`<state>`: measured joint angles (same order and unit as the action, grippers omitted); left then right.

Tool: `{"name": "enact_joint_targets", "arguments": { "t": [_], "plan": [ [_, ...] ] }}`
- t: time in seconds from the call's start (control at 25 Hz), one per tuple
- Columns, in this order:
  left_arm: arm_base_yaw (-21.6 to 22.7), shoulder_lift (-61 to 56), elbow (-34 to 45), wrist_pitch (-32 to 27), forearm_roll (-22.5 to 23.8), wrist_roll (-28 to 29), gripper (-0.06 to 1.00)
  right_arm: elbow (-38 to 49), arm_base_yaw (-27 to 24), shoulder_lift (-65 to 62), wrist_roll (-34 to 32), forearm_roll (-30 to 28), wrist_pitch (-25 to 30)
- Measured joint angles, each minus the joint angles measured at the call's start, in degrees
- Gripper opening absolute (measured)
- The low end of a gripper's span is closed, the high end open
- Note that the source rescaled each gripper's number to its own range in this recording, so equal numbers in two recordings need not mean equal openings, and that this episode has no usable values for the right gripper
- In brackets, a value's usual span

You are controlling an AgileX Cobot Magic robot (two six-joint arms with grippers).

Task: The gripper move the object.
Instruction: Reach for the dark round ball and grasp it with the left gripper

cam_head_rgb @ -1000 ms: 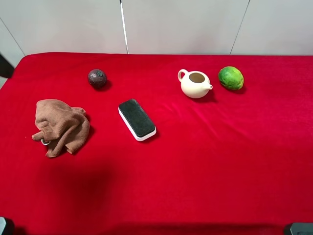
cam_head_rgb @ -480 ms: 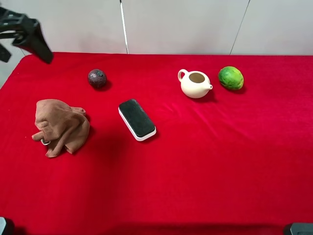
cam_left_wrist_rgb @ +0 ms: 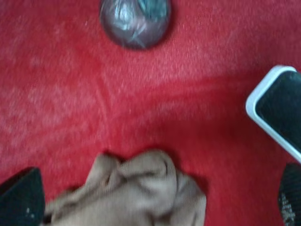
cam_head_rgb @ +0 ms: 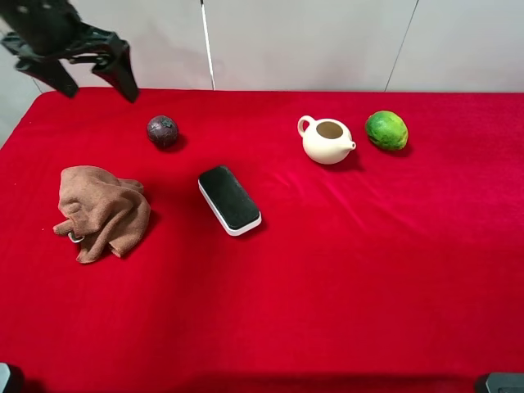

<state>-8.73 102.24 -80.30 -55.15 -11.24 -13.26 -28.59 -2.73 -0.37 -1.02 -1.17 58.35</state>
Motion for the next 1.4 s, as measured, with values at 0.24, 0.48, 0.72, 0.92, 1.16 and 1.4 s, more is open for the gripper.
{"name": "enact_joint_targets", "arguments": {
  "t": [0.24, 0.48, 0.72, 0.92, 1.16, 1.4],
  "plan": [
    [-0.5, 8.2, -6.6, -0.1, 0.1, 0.0, 1.00, 0.0, 0.0, 0.0, 0.0, 0.0, 0.0],
    [-0.7, 14.5, -10.2, 0.2, 0.2, 0.0, 1.00, 0.0, 0.0, 0.0, 0.0, 0.0, 0.0],
    [-1.9, 19.1, -11.6, 2.0, 0.4, -0.1, 1.00, 0.0, 0.0, 0.0, 0.0, 0.0, 0.0],
    [-2.8, 22.8, -13.8, 3.3, 1.7, -0.1, 1.00, 0.0, 0.0, 0.0, 0.0, 0.0, 0.0],
    [-3.7, 26.1, -15.2, 6.5, 2.1, -0.9, 1.00, 0.0, 0.0, 0.0, 0.0, 0.0, 0.0],
    [-3.8, 28.7, -15.4, 9.6, 2.1, -2.0, 1.00, 0.0, 0.0, 0.0, 0.0, 0.0, 0.0]
  ]
}}
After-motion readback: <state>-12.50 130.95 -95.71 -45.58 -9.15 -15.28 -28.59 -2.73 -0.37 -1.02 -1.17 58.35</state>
